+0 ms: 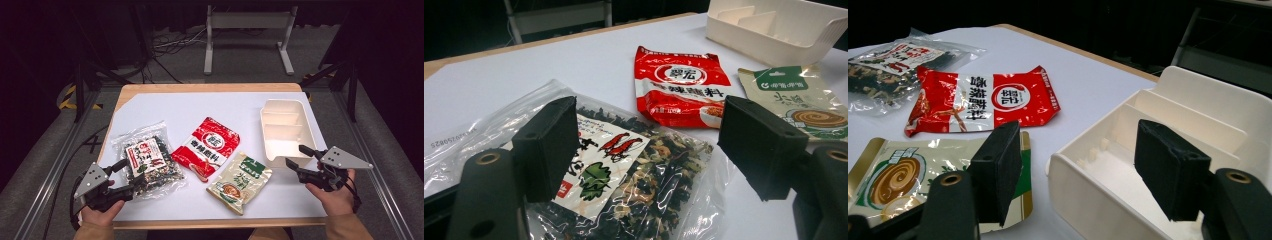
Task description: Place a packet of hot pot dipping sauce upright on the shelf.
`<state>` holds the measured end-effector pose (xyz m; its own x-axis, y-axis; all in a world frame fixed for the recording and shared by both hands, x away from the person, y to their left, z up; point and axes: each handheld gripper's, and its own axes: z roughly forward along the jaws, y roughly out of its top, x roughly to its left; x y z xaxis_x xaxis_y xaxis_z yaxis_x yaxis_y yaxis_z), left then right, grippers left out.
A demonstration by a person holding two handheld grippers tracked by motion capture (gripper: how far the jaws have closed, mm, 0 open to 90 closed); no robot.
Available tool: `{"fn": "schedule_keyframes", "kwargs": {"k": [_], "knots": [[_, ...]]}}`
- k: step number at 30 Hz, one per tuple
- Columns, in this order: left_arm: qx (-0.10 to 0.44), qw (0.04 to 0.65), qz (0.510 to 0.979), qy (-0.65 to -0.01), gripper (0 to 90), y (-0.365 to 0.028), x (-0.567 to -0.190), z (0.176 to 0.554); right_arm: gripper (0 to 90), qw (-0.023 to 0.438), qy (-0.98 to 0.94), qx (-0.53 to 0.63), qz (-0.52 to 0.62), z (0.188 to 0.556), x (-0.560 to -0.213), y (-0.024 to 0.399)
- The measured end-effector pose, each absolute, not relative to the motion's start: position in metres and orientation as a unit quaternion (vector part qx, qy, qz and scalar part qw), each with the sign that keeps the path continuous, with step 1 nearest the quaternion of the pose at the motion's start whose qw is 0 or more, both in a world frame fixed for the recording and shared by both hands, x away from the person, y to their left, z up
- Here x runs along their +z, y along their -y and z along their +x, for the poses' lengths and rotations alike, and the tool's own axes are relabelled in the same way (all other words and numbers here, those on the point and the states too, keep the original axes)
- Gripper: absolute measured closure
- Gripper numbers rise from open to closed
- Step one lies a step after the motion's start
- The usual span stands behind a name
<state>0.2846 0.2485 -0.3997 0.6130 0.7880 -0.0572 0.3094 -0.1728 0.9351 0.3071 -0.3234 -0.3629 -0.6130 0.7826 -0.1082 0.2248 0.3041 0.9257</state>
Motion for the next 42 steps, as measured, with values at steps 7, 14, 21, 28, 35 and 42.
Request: {"fn": "schedule_keyframes", "kwargs": {"k": [7, 14, 21, 28, 35, 42], "knots": [[0.228, 0.519, 0.734, -0.374, 24.7, -0.245, -0.400, 0.285, 33.0, 0.270, -0.769, 0.478, 0.327, 0.305, -0.355, 0.318], [0.229, 0.518, 0.735, -0.372, 24.7, -0.245, -0.400, 0.285, 31.4, 0.244, -0.790, 0.458, 0.327, 0.305, -0.352, 0.311], [0.228, 0.518, 0.735, -0.373, 24.7, -0.244, -0.401, 0.285, 31.7, 0.227, -0.804, 0.436, 0.334, 0.306, -0.353, 0.308], [0.228, 0.517, 0.735, -0.375, 24.8, -0.245, -0.401, 0.285, 33.6, 0.206, -0.818, 0.410, 0.346, 0.309, -0.358, 0.302], [0.229, 0.514, 0.737, -0.375, 24.8, -0.244, -0.402, 0.286, 34.2, 0.186, -0.828, 0.395, 0.353, 0.312, -0.366, 0.299], [0.229, 0.513, 0.737, -0.375, 24.7, -0.245, -0.402, 0.286, 36.3, 0.179, -0.831, 0.386, 0.358, 0.317, -0.377, 0.293]]}}
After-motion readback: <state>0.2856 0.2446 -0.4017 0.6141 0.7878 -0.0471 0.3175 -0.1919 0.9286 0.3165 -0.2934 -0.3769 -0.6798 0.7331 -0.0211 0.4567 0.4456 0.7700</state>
